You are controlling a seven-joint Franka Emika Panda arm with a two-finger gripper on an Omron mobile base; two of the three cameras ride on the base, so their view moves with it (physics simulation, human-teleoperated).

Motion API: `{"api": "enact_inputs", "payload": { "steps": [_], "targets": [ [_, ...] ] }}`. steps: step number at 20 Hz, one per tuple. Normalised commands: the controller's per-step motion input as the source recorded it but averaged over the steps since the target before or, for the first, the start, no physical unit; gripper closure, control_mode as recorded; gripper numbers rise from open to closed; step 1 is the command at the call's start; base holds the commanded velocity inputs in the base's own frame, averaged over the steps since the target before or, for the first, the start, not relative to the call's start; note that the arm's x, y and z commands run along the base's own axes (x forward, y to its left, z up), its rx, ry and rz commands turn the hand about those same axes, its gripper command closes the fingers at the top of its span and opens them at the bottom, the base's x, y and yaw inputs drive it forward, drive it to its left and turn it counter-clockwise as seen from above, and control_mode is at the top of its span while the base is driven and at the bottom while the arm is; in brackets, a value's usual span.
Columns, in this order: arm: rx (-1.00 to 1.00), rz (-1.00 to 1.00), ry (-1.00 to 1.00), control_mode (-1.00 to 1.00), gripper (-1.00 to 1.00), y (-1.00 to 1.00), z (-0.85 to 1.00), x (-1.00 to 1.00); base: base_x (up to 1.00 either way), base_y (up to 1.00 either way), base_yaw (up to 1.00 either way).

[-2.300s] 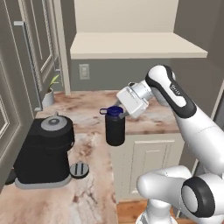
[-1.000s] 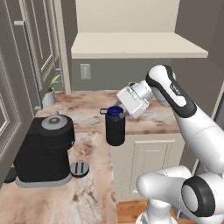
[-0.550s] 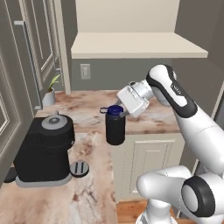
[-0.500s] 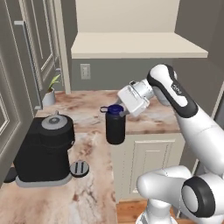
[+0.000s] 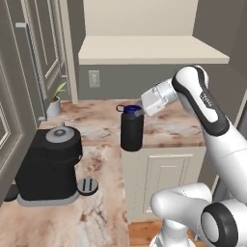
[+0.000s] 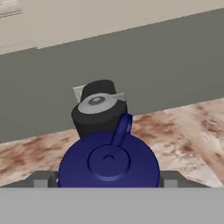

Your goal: Pick the water bottle from the counter and place it in the open cabinet.

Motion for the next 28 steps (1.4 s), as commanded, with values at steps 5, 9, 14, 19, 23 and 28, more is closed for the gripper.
{"api": "enact_inputs", "payload": {
  "steps": [5, 9, 14, 19, 23, 28],
  "targets": [
    [0.0, -0.3, 0.14, -1.0, 1.0, -0.18, 0.41, -0.08, 0.0, 0.0, 0.0],
    [0.0, -0.37, 0.05, -1.0, 1.0, -0.15, 0.41, -0.01, 0.0, 0.0, 0.0],
    [0.0, -0.4, -0.04, -1.0, 1.0, -0.18, 0.38, 0.0, 0.0, 0.0, 0.0],
    [-0.11, -0.26, -0.13, -1.0, 1.0, -0.18, 0.33, 0.0, 0.0, 0.0, 0.0],
    [-0.18, -0.19, -0.13, -1.0, 1.0, -0.12, 0.31, 0.0, 0.0, 0.0, 0.0],
    [-0.17, -0.15, -0.11, -1.0, 1.0, -0.06, 0.42, 0.01, 0.0, 0.0, 0.0]
  ]
}}
